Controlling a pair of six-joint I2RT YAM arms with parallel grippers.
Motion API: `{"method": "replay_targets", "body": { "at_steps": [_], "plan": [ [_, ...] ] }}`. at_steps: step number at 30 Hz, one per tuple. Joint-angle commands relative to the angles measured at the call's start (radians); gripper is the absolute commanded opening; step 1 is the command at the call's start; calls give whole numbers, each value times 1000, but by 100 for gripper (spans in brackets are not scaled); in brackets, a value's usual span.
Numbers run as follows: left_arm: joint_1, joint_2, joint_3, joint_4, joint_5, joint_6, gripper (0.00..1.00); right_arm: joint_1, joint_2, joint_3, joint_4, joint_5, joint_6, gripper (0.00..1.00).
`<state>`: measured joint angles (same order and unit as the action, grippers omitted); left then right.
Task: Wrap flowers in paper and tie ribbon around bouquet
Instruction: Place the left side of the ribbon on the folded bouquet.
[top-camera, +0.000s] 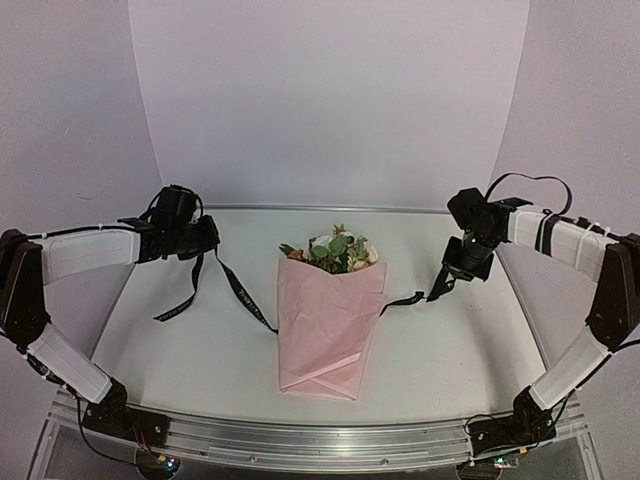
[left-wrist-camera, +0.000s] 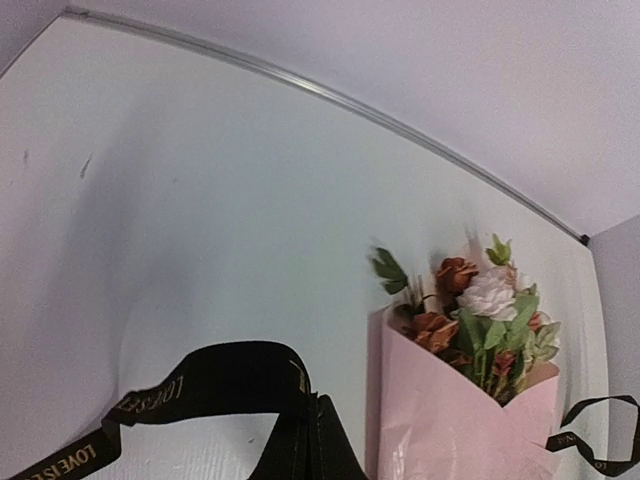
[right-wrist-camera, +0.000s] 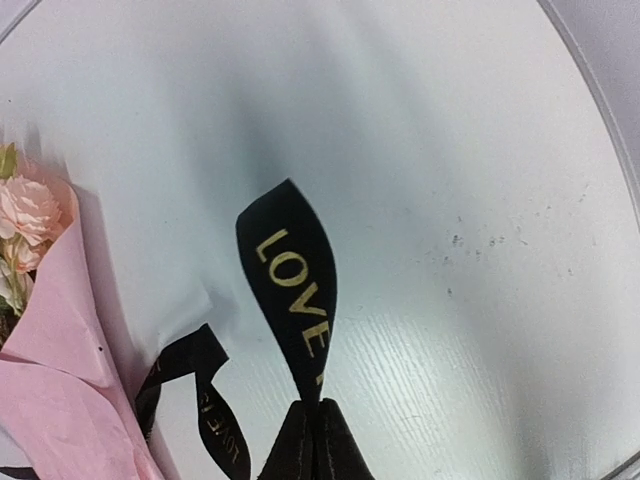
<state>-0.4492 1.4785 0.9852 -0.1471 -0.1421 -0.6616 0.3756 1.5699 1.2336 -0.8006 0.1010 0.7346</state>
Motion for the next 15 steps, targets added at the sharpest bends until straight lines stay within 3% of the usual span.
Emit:
{"method": "replay_targets", "body": {
  "at_steps": [1,5,8,11,15],
  "plan": [
    [-73,54,128,137,87,163,0,-1,-46,-37,-83,120,-56,0],
    [-236,102,202,218,173,325,0,-6,-52,-34,-106,121,-69,0],
    [-425,170,265,225,213,503,0,-19,-41,-42,-109,86,-61,0],
    [-590,293,350,158,235,622,0,-49,-8,-37,-106,17,-42,0],
    [-727,473,454,18,218,737,0,-68,64,0,-107,-70,-39,0]
  ]
}}
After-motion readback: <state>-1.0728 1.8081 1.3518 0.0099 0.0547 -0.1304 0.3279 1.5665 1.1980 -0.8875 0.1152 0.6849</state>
